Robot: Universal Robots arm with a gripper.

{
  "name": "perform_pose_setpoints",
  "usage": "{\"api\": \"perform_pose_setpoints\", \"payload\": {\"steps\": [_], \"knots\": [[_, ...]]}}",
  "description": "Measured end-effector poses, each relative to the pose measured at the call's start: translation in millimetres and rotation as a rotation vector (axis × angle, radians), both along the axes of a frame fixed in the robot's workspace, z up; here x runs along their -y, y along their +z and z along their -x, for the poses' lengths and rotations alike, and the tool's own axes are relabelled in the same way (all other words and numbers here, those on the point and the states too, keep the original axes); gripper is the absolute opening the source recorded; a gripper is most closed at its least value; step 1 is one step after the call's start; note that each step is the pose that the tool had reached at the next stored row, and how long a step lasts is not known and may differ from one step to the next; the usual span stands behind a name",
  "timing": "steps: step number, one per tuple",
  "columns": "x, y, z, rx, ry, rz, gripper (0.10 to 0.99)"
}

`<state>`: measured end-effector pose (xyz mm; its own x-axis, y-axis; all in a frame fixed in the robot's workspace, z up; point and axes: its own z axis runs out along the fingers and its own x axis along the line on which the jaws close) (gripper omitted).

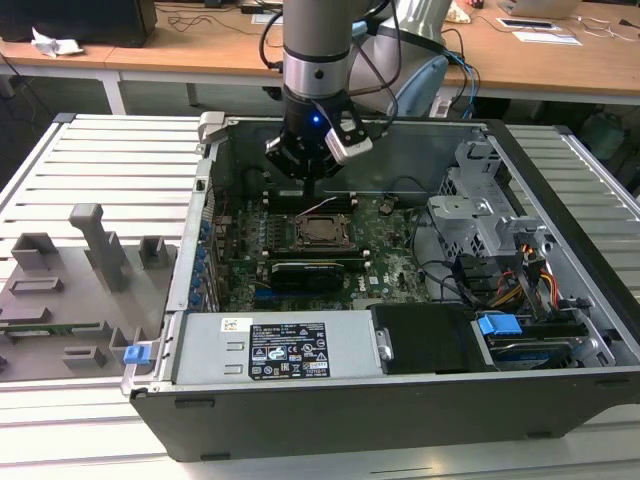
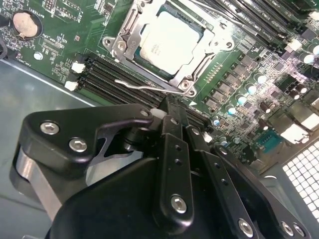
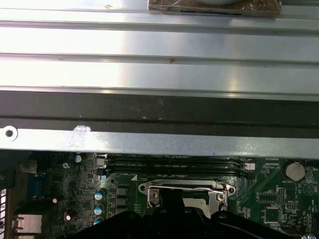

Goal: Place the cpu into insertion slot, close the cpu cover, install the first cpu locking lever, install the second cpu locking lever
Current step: 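Install the first cpu locking lever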

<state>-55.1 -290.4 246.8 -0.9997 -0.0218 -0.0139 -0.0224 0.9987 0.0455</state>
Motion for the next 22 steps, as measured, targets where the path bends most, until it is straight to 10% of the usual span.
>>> {"api": "perform_pose_setpoints", "payload": {"steps": [22], "knots": [[0.0, -6.1, -7.3, 0.0, 0.0, 0.0, 0.106]]}}
